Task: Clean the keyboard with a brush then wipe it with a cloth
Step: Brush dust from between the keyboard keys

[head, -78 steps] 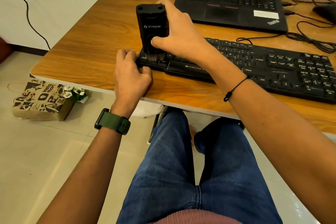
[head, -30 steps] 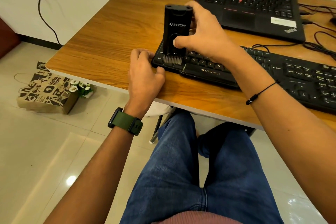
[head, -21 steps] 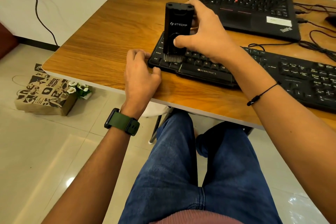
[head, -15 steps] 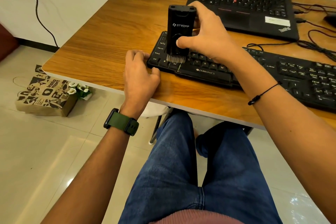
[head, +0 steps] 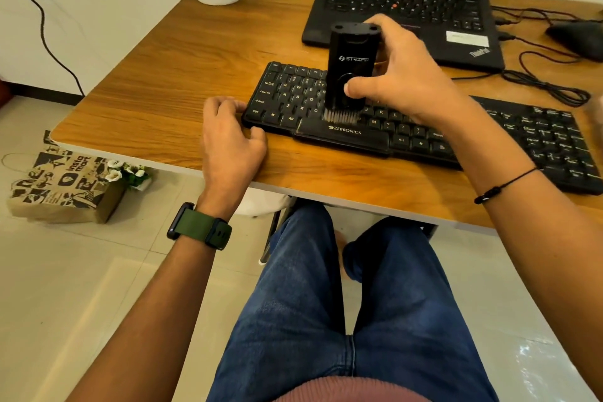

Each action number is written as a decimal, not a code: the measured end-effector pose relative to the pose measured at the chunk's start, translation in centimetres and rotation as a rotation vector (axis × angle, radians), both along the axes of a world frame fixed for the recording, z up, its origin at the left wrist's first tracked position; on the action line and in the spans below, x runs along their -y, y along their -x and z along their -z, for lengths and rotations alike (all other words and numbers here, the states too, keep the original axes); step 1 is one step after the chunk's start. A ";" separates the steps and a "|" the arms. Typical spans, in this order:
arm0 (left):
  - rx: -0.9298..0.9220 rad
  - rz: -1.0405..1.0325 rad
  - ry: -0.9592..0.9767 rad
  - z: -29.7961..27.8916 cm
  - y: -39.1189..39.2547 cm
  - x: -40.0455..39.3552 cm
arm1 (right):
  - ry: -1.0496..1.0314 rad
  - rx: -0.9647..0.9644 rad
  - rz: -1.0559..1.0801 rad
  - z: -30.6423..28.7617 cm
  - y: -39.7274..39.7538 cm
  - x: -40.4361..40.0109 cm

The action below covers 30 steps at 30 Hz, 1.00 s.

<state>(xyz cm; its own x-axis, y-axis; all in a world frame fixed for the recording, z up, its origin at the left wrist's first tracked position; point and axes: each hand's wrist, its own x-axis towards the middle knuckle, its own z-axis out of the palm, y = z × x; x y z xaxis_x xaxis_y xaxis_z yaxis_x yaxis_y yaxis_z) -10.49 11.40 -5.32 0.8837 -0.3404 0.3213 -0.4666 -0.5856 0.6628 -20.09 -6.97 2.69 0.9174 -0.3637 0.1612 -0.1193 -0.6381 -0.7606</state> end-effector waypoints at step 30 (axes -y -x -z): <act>0.387 0.630 -0.395 0.1 13.0 13.5 | 0.069 0.076 0.393 -0.6 12.3 11.1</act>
